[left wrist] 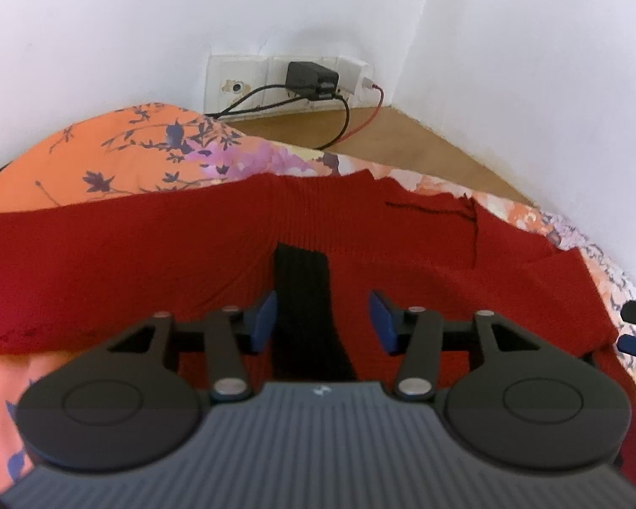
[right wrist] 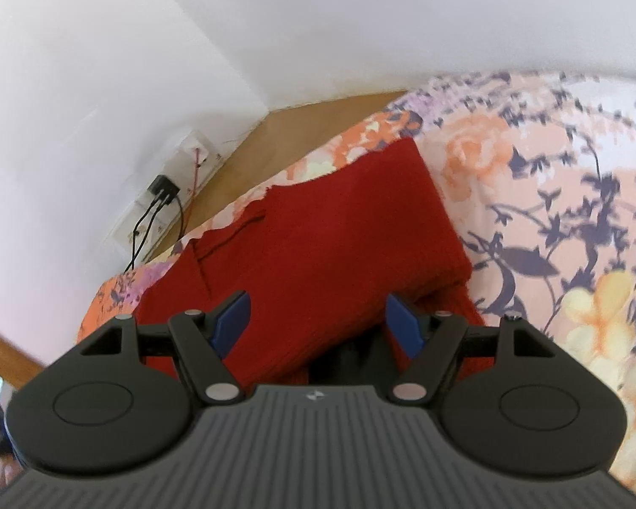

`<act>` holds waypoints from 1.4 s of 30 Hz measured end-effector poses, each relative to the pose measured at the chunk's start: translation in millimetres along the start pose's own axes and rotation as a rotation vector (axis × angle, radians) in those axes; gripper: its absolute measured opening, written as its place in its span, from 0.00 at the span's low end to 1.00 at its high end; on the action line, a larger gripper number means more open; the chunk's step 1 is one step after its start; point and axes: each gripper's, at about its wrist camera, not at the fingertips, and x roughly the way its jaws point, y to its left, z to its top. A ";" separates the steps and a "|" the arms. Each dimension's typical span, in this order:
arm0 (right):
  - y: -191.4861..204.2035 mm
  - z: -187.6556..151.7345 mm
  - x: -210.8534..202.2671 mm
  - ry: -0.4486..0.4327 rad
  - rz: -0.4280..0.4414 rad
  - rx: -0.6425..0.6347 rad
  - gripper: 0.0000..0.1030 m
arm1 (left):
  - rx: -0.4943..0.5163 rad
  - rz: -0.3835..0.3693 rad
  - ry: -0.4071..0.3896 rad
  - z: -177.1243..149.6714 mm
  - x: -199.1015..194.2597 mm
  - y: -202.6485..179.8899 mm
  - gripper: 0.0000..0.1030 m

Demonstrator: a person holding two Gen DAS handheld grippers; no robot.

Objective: Fold small clothes
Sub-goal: 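Move the left gripper to the other sleeve's black cuff and grasp it, then lift the held sleeve with the left gripper and fold it across the cardigan front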

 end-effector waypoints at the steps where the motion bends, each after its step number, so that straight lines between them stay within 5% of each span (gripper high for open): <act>1: 2.4 2.2 -1.7 0.000 -0.002 -0.022 0.75 | 0.002 -0.002 0.006 2.9 3.3 0.2 0.49; 11: 7.3 36.8 32.3 -0.039 -0.127 -0.161 0.75 | -0.025 0.007 0.097 9.9 45.6 5.9 0.49; 21: -7.9 56.5 80.1 -0.006 -0.226 -0.231 0.75 | 0.050 0.025 0.046 4.2 53.4 -7.3 0.47; 25: -9.8 56.2 90.9 0.009 -0.196 -0.240 0.75 | 0.061 0.013 0.035 4.6 55.8 -8.6 0.22; 27: -9.8 56.3 94.5 0.004 -0.193 -0.255 0.75 | 0.058 -0.006 0.032 6.4 55.9 -9.4 0.19; 30: -12.4 57.0 94.6 -0.016 -0.185 -0.257 0.55 | 0.085 -0.006 0.012 9.4 54.3 -15.3 0.17; 31: -13.1 56.9 93.8 -0.027 -0.193 -0.269 0.28 | 0.096 -0.006 0.001 10.9 52.7 -17.6 0.17; 32: -12.8 56.6 92.1 -0.037 -0.201 -0.281 0.20 | 0.108 -0.011 -0.021 13.4 49.7 -20.6 0.17; 39: -28.3 52.3 71.1 -0.202 -0.187 -0.203 0.14 | 0.142 -0.014 -0.175 41.0 30.8 -39.3 0.15; 42: -39.3 52.0 74.0 -0.221 -0.203 -0.140 0.14 | 0.173 -0.003 -0.141 45.8 51.1 -42.2 0.15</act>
